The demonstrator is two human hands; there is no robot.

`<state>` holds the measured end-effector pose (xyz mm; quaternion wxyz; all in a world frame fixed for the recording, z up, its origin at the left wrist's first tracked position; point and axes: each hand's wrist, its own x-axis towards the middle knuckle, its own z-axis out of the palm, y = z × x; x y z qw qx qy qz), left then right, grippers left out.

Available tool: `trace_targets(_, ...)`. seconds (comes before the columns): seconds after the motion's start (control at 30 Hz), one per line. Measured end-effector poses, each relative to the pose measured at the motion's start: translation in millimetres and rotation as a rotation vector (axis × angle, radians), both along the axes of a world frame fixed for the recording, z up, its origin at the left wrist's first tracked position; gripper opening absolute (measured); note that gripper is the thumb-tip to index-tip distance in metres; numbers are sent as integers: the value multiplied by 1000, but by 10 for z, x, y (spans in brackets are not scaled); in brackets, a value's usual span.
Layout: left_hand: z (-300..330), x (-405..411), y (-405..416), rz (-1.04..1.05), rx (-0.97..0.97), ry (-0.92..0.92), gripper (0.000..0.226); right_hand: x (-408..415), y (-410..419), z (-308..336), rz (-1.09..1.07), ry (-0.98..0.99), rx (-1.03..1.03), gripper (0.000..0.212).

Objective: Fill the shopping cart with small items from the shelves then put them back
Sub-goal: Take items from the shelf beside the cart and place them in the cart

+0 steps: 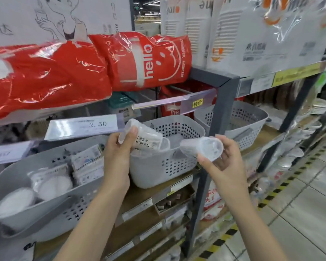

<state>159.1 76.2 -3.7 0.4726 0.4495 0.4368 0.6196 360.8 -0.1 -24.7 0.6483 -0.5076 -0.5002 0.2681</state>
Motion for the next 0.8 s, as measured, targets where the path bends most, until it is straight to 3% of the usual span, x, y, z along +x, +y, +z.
trace_targets(0.17, -21, 153, 305, 94, -29, 78, 39, 115, 513, -67, 66, -187, -26, 51)
trace_targets(0.27, -8, 262, 474, 131, -33, 168, 48, 183, 796, -90, 11, -433, -1, 54)
trace_targets(0.33, 10, 341, 597, 135, -10, 252, 40, 232, 942, -96, -31, -590, -19, 57)
trace_targets(0.6, -3, 671, 891, 58, 43, 562, 34, 230, 1131, -93, -113, -948, -156, 59)
trace_targets(0.7, -49, 724, 955, 36, 52, 742, 39, 190, 1203, -93, -182, -1081, -234, 55)
trace_targets(0.8, -133, 759, 1016, 7, 14, 846, 49, 156, 1228, -17, -119, -1155, -362, 49)
